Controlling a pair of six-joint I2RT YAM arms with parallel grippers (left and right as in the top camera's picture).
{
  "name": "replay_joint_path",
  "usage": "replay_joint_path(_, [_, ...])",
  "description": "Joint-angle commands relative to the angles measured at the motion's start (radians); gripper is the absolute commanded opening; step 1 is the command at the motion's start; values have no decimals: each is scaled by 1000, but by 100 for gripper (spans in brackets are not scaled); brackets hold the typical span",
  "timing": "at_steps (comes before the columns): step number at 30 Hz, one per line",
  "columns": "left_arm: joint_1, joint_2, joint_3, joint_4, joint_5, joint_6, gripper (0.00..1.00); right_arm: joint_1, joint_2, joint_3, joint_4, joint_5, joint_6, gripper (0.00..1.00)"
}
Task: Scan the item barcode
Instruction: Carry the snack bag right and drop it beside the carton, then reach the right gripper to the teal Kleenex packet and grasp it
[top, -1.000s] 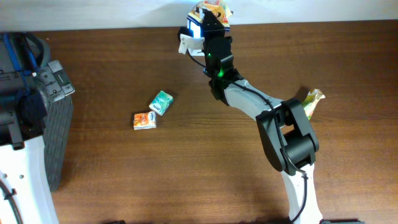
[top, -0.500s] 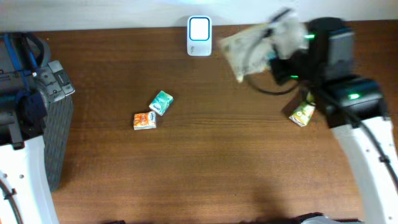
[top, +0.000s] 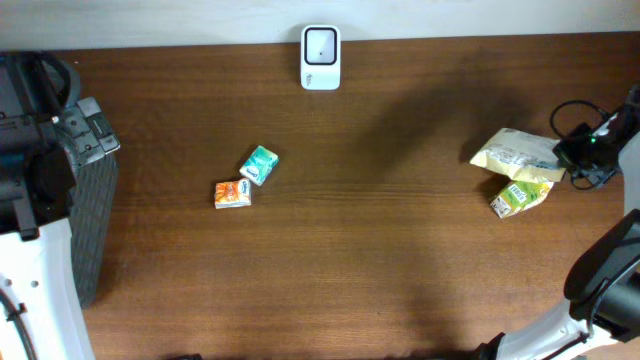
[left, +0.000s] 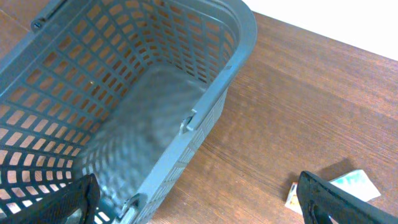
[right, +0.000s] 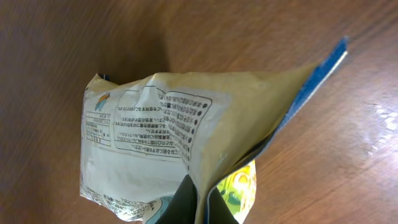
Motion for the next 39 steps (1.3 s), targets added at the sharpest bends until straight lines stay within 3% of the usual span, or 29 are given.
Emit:
replay_joint_path(1, [4, -4, 6, 1, -10, 2, 99, 0, 2, 2, 1, -3, 15, 17])
replay_joint_path(2, [4, -4, 6, 1, -10, 2, 99, 0, 2, 2, -2, -33, 15, 41])
replay_joint_path(3, [4, -4, 6, 1, -10, 1, 99, 0, 2, 2, -7, -58, 15, 57])
replay_joint_path(8, [4, -4, 6, 1, -10, 2, 99, 0, -178, 173, -179, 4, -13, 59])
replay_joint_path(10, [4, -4, 6, 1, -10, 2, 99, 44, -316, 240, -229, -3, -72, 78])
replay_joint_path(12, [4, -4, 6, 1, -10, 1, 99, 154, -350, 240, -264, -52, -101, 78])
replay_joint_path(15, [4, -4, 6, 1, -10, 2, 99, 507, -240, 223, -247, -112, -108, 80])
replay_joint_path(19, [4, -4, 6, 1, -10, 2, 99, 832, -30, 223, -5, -191, -109, 75])
replay_joint_path(23, [4, -4, 6, 1, -10, 2, 99, 1048, 190, 257, 413, -198, -116, 68])
replay_joint_path(27, [4, -4, 6, 1, -10, 2, 99, 1115, 490, 733, 159, -182, -162, 69])
replay_joint_path(32, [4, -4, 6, 1, -10, 2, 99, 1121, 645, 779, 116, -240, -260, 69])
replay_joint_path(34, [4, -4, 6, 1, -10, 2, 99, 1128, 666, 778, 116, -238, -278, 58])
replay_joint_path(37, [4, -4, 6, 1, -10, 2, 99, 1138, 714, 775, 121, -238, -278, 31])
replay_joint_path(39, [4, -4, 6, 1, -10, 2, 99, 1138, 716, 775, 116, -238, -278, 22])
